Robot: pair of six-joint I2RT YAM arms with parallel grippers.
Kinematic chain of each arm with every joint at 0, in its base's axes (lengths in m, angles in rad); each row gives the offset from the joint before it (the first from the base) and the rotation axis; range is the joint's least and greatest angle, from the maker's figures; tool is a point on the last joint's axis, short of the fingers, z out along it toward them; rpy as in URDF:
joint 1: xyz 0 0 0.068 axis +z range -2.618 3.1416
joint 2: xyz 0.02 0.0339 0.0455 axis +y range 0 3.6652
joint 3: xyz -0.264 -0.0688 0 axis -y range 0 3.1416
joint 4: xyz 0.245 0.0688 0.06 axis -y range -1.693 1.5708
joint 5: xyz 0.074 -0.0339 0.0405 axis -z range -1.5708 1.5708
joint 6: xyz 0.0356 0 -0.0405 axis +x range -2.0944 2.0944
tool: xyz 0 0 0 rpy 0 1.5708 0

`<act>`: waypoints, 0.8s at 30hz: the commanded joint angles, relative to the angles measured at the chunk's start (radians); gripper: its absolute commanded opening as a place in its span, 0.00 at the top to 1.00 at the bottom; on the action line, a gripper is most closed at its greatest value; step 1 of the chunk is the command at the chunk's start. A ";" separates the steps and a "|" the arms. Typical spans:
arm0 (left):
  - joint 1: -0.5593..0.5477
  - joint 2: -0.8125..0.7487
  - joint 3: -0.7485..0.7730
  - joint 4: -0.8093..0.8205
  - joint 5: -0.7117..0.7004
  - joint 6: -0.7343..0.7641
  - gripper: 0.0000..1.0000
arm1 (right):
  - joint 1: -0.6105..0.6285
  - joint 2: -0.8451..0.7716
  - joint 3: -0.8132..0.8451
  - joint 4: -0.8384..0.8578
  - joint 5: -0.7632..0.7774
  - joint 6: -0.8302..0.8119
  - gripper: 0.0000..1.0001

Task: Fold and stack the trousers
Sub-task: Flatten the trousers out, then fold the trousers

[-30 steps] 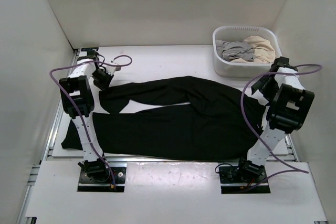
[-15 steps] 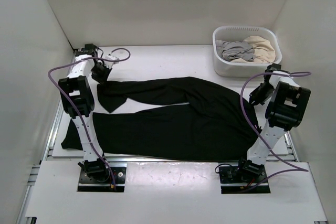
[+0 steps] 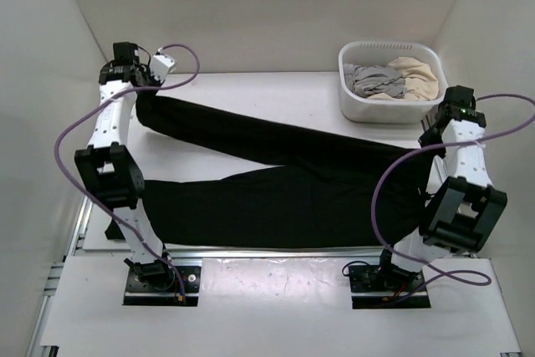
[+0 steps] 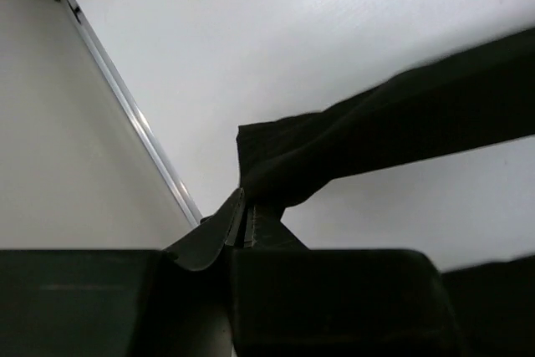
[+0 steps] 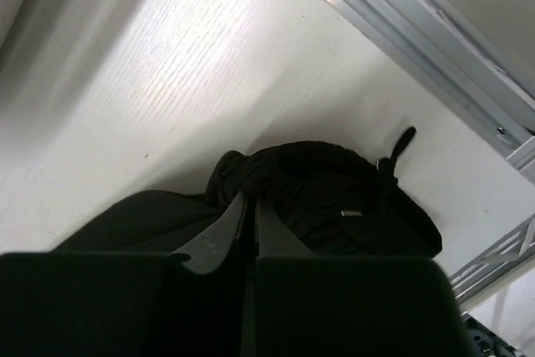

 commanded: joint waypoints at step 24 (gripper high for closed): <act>0.058 -0.161 -0.547 0.087 0.048 -0.044 0.86 | -0.049 0.072 -0.172 -0.028 -0.146 0.072 0.37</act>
